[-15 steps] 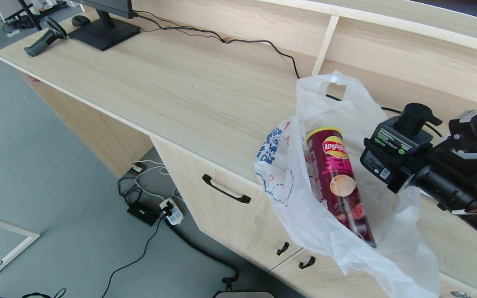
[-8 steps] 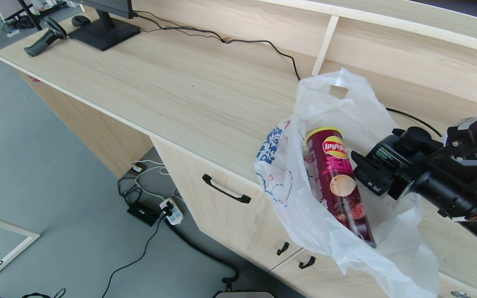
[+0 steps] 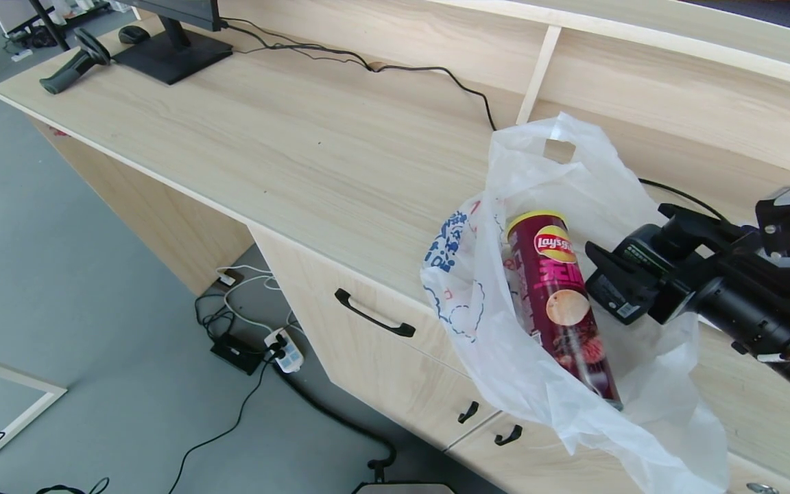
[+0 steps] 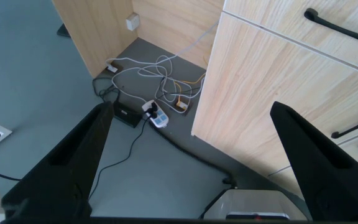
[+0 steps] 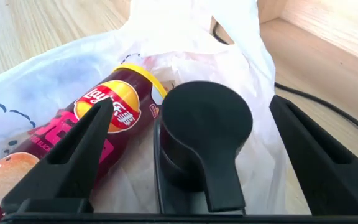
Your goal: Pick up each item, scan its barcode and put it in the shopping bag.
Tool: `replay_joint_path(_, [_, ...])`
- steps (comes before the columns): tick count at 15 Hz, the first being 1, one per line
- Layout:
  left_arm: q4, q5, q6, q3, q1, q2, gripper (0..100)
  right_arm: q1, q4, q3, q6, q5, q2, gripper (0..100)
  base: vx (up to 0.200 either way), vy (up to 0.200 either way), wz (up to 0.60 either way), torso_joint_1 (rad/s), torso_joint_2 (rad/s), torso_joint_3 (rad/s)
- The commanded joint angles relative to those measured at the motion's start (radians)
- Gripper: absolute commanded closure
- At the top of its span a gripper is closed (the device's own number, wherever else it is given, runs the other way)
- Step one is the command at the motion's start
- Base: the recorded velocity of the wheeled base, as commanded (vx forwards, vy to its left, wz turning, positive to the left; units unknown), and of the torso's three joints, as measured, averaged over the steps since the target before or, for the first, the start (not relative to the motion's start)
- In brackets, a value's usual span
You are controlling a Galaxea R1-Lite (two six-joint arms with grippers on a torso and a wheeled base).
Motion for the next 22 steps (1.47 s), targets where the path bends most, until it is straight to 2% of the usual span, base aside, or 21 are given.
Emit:
replay_joint_path(1, [0.000, 0.000, 0.000, 0.000, 0.001, 0.002, 0, -0.005, -0.006, 0.011, 0.008, -0.001, -0.047, 0, 0.000, 0.000, 0.00, 0.000, 0.00, 0.000])
replay_joint_path(5, [0.000, 0.000, 0.000, 0.000, 0.001, 0.002, 0, 0.002, -0.016, -0.029, 0.014, -0.001, -0.098, 0, 0.000, 0.000, 0.00, 0.000, 0.00, 0.000])
replay_joint_path(9, [0.000, 0.000, 0.000, 0.000, 0.000, 0.002, 0, 0.029, -0.010, 0.011, 0.024, -0.003, -0.188, 0, 0.000, 0.000, 0.00, 0.000, 0.00, 0.000])
replay_joint_path(14, [0.000, 0.000, 0.000, 0.000, 0.000, 0.002, 0, 0.032, 0.008, 0.247, 0.122, 0.005, -0.454, 0, 0.000, 0.000, 0.00, 0.000, 0.00, 0.000])
replay_joint_path(15, [0.000, 0.000, 0.000, 0.000, 0.000, 0.002, 0, 0.034, 0.063, 0.362, 0.140, 0.005, -0.566, 0, 0.000, 0.000, 0.00, 0.000, 0.00, 0.000])
replay_joint_path(16, [0.000, 0.000, 0.000, 0.000, 0.001, 0.002, 0, 0.042, 0.175, 0.382, 0.143, 0.006, -0.650, 0, 0.000, 0.000, 0.00, 0.000, 0.00, 0.000])
replay_joint_path(17, [0.000, 0.000, 0.000, 0.000, 0.001, 0.002, 0, 0.057, 0.389, 0.380, 0.146, 0.005, -0.767, 0, 0.000, 0.000, 0.00, 0.000, 0.00, 0.000])
replay_joint_path(18, [0.000, 0.000, 0.000, 0.000, 0.001, 0.002, 0, 0.065, 0.519, 0.380, 0.146, 0.006, -0.843, 0, 0.000, 0.000, 0.00, 0.000, 0.00, 0.000])
replay_joint_path(19, [0.000, 0.000, 0.000, 0.000, 0.001, 0.000, 0, 0.120, 0.915, 0.364, 0.140, 0.046, -1.073, 0, 0.000, 0.000, 0.00, 0.000, 0.00, 0.000])
replay_joint_path(22, [0.000, 0.000, 0.000, 0.000, 0.001, 0.002, 0, 0.141, 1.510, 0.287, 0.131, 0.055, -1.532, 0, 0.000, 0.000, 0.00, 0.000, 0.00, 0.000])
